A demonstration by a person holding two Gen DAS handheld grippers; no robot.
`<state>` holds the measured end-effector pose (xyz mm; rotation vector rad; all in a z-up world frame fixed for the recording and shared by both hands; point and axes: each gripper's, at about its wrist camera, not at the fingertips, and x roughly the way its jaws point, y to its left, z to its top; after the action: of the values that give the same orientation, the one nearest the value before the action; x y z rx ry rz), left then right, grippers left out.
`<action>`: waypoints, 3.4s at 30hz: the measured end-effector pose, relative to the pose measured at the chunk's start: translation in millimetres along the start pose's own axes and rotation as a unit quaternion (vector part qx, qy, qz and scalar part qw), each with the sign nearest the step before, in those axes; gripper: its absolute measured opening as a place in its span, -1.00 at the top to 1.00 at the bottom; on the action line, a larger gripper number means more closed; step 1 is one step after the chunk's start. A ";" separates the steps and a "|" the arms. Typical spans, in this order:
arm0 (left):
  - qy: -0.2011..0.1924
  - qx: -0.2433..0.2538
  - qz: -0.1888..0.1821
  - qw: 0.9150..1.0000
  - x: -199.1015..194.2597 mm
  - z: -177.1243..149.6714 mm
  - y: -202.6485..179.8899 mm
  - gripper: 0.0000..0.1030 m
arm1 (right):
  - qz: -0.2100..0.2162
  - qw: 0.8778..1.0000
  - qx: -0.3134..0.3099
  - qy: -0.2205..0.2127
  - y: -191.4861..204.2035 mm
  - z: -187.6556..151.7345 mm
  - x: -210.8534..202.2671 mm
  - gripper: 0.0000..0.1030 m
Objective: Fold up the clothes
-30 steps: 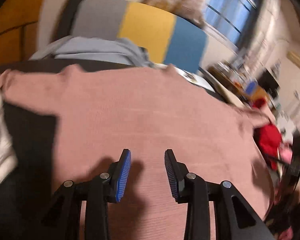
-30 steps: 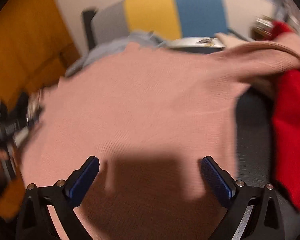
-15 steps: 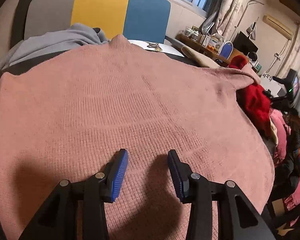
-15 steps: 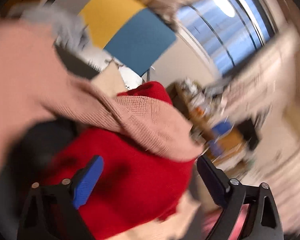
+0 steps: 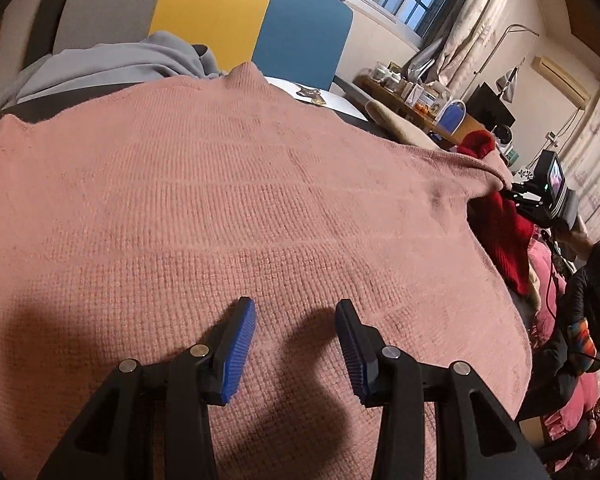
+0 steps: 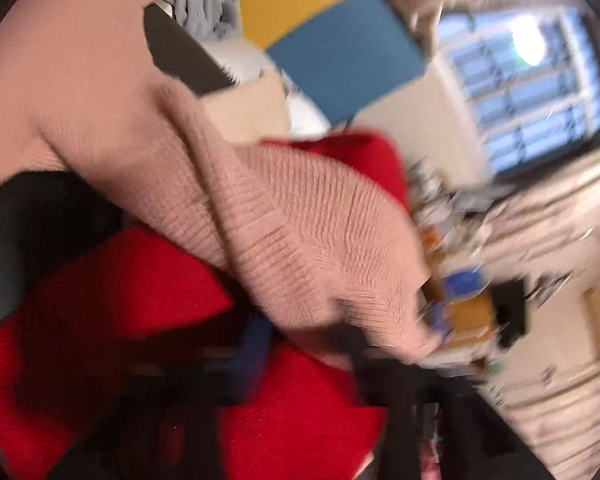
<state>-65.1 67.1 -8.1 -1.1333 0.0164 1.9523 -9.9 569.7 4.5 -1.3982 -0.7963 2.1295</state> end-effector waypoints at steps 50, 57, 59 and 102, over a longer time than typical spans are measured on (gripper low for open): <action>0.018 0.118 -0.143 0.983 -17.9 -24.6 -124.6 0.03 | 0.638 0.588 0.494 -0.048 129.4 -13.2 -80.1 0.72; 0.065 -0.012 -0.229 0.971 -7.9 -28.3 -100.6 -0.21 | 0.664 0.544 0.509 -0.066 155.0 4.7 -81.0 0.65; 0.061 -0.036 -0.245 0.967 -9.2 -25.6 -97.8 -0.22 | 0.646 0.541 0.532 -0.080 144.2 -5.3 -79.4 0.64; 0.071 -0.168 -0.198 0.963 -31.5 62.2 2.9 0.91 | 0.512 0.660 0.541 -0.097 149.8 -78.5 -105.3 -0.77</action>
<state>-103.8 69.2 49.9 -1.3749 -0.4473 1.5477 91.8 408.7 -54.4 -0.8866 1.4609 2.6261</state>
